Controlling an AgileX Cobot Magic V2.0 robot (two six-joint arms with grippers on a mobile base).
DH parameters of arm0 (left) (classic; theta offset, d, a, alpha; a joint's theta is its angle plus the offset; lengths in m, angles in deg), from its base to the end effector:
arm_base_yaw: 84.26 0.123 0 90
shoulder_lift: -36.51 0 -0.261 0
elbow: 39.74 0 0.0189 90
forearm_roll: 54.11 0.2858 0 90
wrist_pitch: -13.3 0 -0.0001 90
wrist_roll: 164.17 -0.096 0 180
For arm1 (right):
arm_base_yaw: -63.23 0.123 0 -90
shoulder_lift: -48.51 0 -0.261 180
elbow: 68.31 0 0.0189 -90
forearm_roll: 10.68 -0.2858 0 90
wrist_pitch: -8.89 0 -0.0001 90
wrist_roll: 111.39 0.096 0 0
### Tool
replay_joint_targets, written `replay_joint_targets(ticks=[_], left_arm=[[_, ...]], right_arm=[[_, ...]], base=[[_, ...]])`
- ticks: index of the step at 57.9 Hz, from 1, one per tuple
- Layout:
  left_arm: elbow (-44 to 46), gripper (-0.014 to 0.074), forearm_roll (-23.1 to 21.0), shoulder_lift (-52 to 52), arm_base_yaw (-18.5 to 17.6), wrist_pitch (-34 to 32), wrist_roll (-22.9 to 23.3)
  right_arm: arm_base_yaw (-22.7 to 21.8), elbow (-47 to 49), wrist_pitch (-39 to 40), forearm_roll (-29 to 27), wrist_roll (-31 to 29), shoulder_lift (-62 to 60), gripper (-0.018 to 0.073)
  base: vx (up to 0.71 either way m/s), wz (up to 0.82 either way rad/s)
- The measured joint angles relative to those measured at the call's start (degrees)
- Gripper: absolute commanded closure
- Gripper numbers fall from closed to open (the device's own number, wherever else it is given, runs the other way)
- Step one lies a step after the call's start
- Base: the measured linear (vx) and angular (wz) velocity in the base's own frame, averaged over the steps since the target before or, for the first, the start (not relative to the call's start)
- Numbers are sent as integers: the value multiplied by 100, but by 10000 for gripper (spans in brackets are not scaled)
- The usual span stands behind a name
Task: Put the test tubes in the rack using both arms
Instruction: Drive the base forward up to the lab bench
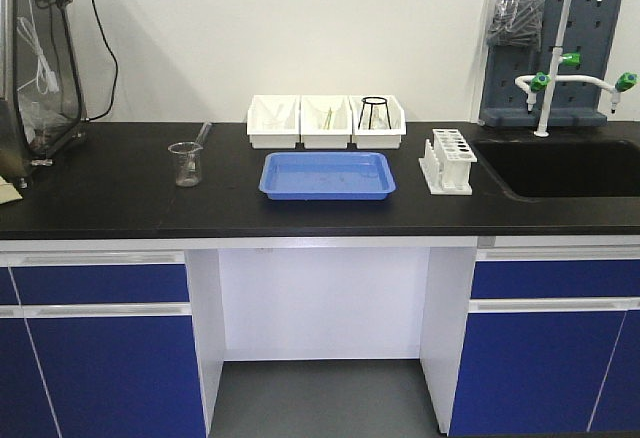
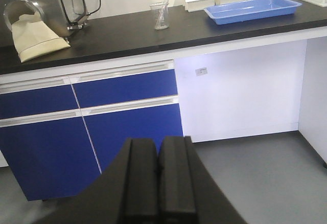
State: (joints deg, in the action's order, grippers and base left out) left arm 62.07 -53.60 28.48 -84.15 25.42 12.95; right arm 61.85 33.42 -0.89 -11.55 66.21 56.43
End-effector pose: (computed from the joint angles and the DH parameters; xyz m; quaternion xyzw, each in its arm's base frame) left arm 0.1205 0.0004 0.1831 0.0210 0.7564 0.0206 0.6535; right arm 0.1208 -0.0027 0.1867 -0.0019 0.7430 -0.0161 0.6691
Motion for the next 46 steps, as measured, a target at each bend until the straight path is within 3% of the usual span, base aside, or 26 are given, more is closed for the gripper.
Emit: replay_joint_targets(ticks=[46], left_arm=[[0, 617, 0, 0, 0, 0, 0]], right_arm=[[0, 0, 0, 0, 0, 0, 567]], base=[[12, -3]])
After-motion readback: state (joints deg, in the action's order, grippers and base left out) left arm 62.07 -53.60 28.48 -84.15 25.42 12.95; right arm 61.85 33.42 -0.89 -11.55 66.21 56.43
